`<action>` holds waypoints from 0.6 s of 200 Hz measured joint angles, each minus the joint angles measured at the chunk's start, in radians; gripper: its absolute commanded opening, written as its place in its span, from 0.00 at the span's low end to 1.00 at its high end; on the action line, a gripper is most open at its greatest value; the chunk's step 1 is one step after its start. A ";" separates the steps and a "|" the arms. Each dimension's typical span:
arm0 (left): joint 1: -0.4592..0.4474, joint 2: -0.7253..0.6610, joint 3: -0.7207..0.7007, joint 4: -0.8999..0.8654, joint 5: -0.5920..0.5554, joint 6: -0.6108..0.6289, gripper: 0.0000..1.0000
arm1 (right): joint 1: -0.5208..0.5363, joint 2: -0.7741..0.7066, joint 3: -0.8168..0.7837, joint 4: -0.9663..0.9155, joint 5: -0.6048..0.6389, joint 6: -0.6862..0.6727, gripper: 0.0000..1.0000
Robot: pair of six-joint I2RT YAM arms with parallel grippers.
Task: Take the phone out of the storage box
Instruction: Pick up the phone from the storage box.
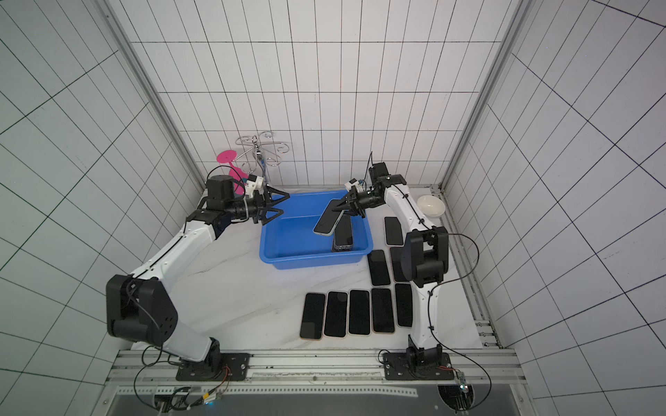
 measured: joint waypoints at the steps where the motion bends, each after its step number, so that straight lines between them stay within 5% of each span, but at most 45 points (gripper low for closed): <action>1: -0.002 0.003 -0.001 0.006 0.003 -0.004 0.98 | 0.000 -0.002 -0.001 0.005 -0.002 0.003 0.00; 33: -0.093 0.110 -0.041 0.282 0.094 -0.198 0.84 | 0.055 -0.030 -0.068 0.180 -0.045 0.130 0.00; 79: -0.111 0.143 -0.106 0.518 0.150 -0.371 0.33 | 0.093 -0.055 -0.187 0.462 -0.111 0.356 0.00; 120: -0.127 0.152 -0.151 0.647 0.185 -0.445 0.15 | 0.098 -0.061 -0.217 0.592 -0.127 0.446 0.00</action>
